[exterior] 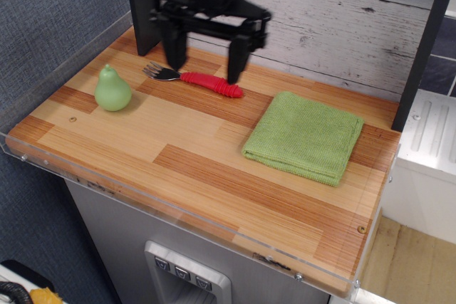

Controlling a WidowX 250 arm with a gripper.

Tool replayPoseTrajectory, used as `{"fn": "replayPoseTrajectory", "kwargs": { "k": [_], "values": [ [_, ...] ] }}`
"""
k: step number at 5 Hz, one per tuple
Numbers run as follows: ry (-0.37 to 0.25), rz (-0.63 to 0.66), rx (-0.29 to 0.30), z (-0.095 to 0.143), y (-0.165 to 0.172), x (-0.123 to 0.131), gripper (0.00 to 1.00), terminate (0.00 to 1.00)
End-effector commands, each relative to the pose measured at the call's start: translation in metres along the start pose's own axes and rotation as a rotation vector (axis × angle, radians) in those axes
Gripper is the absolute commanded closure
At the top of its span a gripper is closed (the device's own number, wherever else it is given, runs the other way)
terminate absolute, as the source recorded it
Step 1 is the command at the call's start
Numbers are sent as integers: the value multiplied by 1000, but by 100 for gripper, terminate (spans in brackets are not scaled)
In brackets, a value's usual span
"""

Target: Move the green vegetable to behind the green towel.

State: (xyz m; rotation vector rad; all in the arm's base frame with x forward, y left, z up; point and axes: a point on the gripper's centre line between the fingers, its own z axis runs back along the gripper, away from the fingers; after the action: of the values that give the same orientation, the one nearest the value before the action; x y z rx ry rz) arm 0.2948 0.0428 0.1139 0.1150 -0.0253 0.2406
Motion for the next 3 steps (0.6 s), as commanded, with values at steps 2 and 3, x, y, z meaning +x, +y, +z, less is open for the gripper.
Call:
{"fn": "replayPoseTrajectory", "kwargs": {
  "k": [2,3],
  "values": [
    [-52,241,130,-22,96,46,0,0],
    [-81,292,132,-31,113,52,0,0]
  ]
}}
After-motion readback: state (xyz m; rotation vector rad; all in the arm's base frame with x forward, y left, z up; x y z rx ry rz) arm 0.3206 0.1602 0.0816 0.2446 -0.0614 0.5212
